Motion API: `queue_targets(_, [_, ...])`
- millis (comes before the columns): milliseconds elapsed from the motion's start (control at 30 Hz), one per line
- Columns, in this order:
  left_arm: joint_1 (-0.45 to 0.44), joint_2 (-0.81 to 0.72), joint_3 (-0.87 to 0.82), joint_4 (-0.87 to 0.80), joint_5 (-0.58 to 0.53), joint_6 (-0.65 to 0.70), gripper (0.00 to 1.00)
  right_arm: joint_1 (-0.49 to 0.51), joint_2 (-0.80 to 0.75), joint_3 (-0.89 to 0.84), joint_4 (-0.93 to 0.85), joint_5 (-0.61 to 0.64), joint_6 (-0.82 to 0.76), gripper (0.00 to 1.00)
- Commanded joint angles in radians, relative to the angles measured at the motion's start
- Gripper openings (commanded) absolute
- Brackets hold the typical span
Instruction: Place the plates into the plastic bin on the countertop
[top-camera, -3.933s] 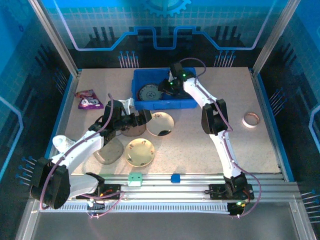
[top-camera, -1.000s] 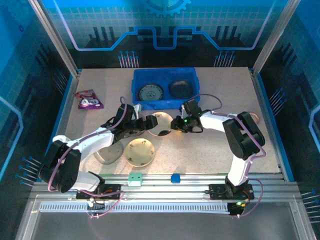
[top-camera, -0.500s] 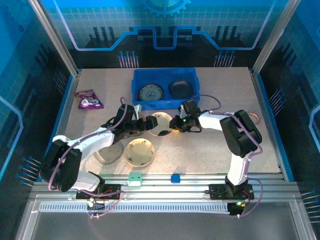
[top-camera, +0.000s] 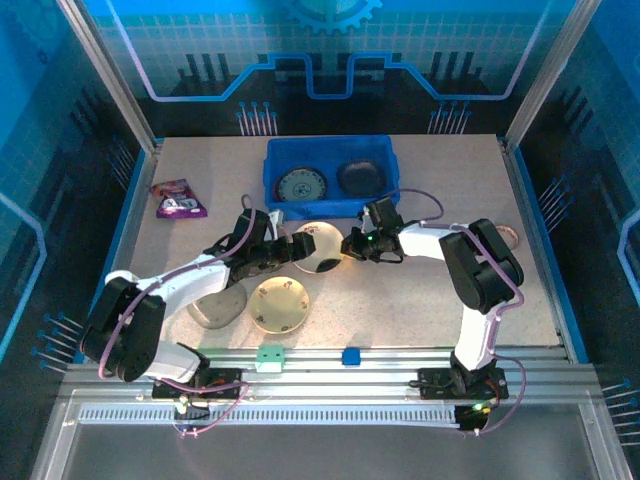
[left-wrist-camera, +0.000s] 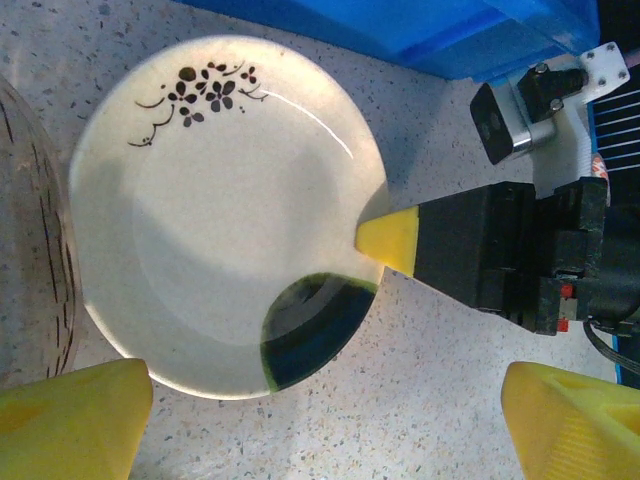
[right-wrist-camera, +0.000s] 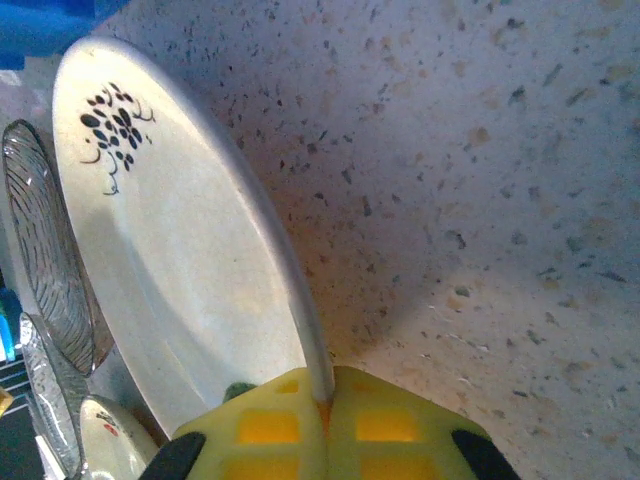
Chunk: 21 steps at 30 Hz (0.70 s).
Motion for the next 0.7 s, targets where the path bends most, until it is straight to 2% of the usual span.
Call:
queue_targets(0, [-0.006, 0.013, -0.008, 0.011, -0.016, 0.025, 0.91, -0.020, -0.020, -0.030, 0.004, -0.007, 0.008, 0.00])
queue_targets(433, [-0.006, 0.033, 0.020, -0.009, -0.024, 0.043, 0.91, -0.091, -0.214, -0.157, -0.047, -0.135, 0.027, 0.00])
queue_targets(667, [-0.006, 0.068, 0.035, 0.013, -0.002, 0.022, 0.88, -0.095, -0.276, -0.215, 0.033, -0.276, 0.061, 0.00])
